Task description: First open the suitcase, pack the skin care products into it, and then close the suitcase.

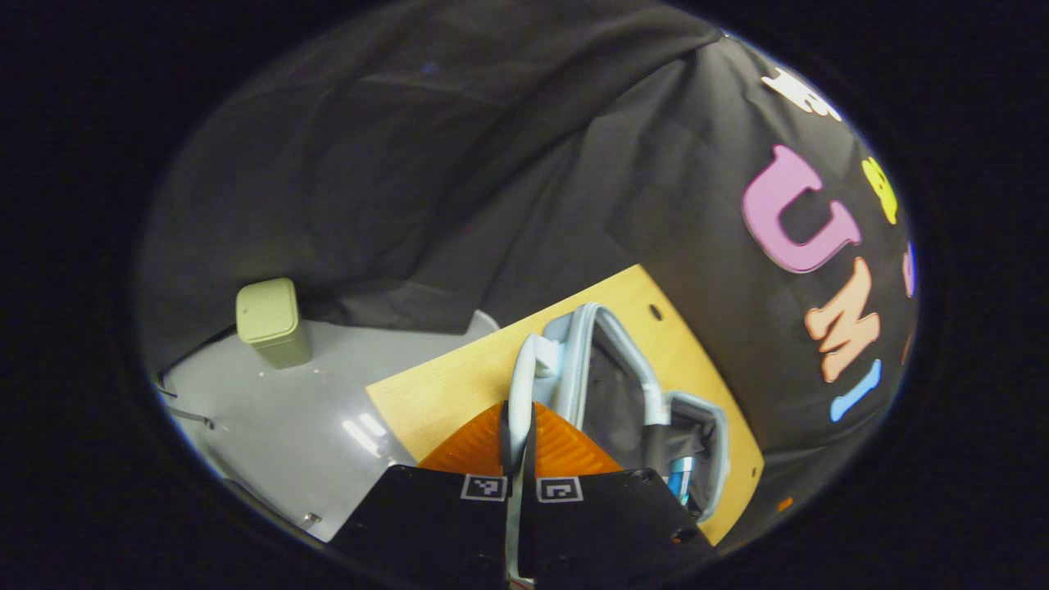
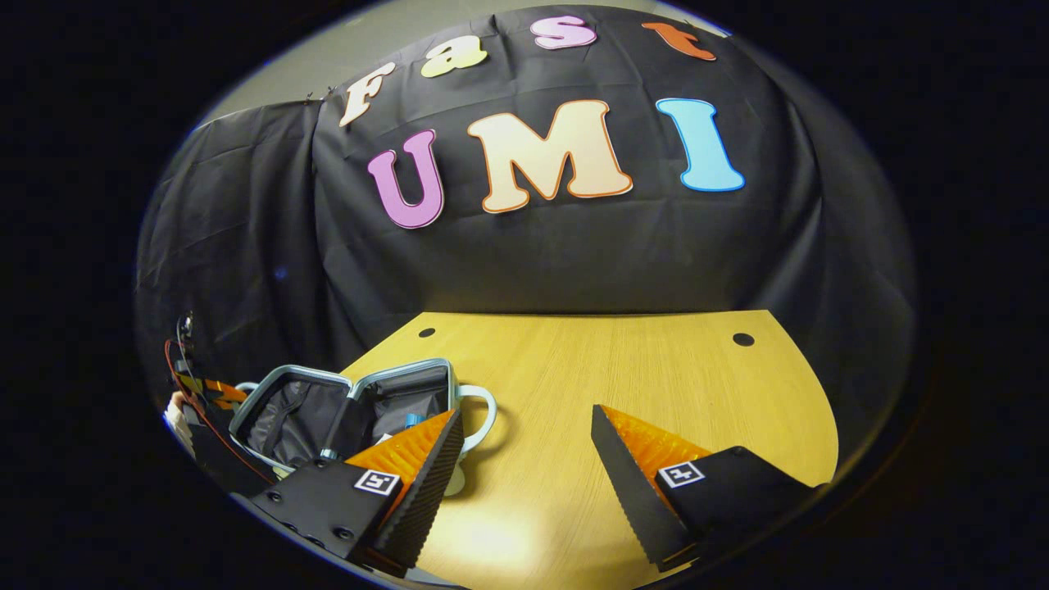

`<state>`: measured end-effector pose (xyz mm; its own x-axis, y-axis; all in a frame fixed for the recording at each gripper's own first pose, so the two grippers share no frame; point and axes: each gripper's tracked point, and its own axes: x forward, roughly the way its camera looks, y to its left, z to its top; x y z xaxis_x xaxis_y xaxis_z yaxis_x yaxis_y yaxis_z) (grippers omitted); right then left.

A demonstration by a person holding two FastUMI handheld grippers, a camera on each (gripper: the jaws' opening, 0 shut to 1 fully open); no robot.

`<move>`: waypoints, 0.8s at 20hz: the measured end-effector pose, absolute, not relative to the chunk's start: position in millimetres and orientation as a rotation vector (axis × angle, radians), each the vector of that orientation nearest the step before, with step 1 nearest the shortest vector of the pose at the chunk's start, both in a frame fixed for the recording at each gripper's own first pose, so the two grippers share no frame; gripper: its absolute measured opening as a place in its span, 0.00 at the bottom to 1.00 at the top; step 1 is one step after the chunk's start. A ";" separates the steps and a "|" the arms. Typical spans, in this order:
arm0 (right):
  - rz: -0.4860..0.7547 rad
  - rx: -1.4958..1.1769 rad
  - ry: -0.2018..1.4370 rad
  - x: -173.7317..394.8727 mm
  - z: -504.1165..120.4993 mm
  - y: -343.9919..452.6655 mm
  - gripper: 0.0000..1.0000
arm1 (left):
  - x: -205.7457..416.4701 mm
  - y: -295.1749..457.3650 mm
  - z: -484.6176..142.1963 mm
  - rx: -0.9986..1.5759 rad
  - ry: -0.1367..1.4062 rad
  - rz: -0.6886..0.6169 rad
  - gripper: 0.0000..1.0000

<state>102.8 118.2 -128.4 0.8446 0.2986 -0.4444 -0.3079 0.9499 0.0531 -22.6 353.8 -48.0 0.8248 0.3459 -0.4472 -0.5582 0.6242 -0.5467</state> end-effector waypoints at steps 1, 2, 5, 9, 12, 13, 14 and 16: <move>0.322 -0.019 0.467 103.2 -129.8 118.0 0.98 | -17.6 341.4 -24.4 -0.708 0.282 0.492 0.00; 0.324 -0.020 0.467 104.6 -130.4 117.4 0.98 | -12.0 329.4 -3.7 -0.684 0.270 0.458 0.00; 0.328 -0.024 0.454 106.0 -127.8 117.1 0.98 | 8.8 284.1 38.6 -0.581 0.266 0.373 0.00; 0.352 -0.048 0.427 99.2 -122.6 122.7 0.98 | 40.1 226.0 73.7 -0.456 0.274 0.301 0.00; 0.358 -0.064 0.410 92.9 -117.6 121.8 0.98 | 68.9 179.3 91.8 -0.430 0.289 0.252 0.00; 0.358 -0.068 0.402 91.0 -115.3 120.3 0.98 | 77.9 162.6 95.5 -0.425 0.306 0.230 0.00; 0.351 -0.077 0.393 90.3 -112.6 117.0 0.98 | 86.5 144.3 95.5 -0.418 0.318 0.209 0.00; 0.332 -0.097 0.378 86.8 -109.6 104.2 0.98 | 109.3 108.4 94.3 -0.390 0.354 0.161 0.00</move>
<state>86.8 104.2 -109.6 0.8762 0.2992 -0.3779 -0.3353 0.9416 -0.0318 109.3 108.4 94.3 0.9263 0.0861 -0.3668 -0.2207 0.9131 -0.3428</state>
